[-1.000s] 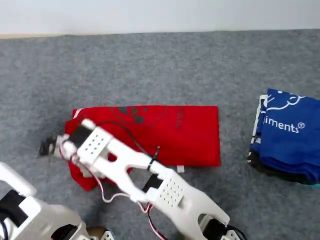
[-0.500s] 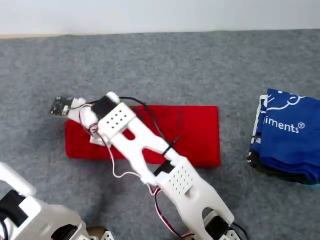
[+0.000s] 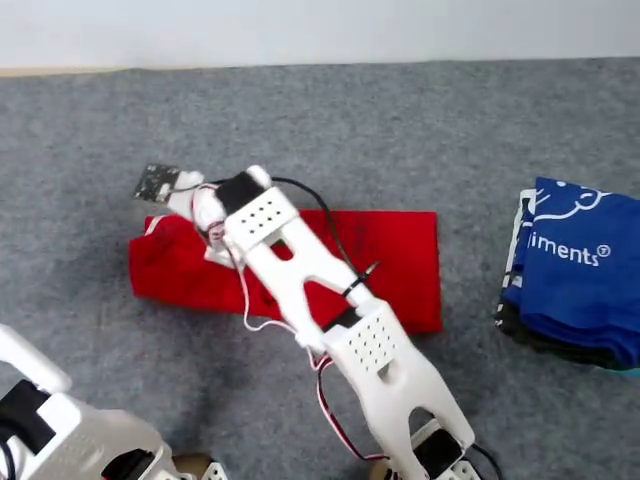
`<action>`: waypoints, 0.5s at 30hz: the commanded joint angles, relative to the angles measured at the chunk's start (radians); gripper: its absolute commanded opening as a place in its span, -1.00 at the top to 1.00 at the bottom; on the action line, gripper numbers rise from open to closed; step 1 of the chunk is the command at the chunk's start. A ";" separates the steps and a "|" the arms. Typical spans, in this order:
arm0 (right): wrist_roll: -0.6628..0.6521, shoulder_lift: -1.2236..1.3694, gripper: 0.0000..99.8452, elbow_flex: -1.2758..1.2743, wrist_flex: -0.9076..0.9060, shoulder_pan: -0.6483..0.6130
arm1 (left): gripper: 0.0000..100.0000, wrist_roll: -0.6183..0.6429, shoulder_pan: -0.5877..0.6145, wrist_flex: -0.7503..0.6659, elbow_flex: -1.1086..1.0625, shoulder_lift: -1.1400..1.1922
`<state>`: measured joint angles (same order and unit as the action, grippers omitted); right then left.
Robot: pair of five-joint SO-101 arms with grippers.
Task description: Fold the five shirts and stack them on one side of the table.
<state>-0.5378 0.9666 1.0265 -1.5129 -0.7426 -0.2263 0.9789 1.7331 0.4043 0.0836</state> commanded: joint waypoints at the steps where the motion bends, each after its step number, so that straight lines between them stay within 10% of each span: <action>1: -0.008 0.013 0.68 0.049 0.050 0.079 | 0.94 0.003 -0.002 -0.012 0.002 -0.014; 15: 0.051 -0.191 0.92 0.049 -0.041 -0.094 | 0.94 0.003 -0.002 -0.014 0.002 -0.014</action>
<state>-0.5010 0.8838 1.0265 -1.5374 -0.7626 -0.2263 0.9789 1.7331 0.4043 0.0836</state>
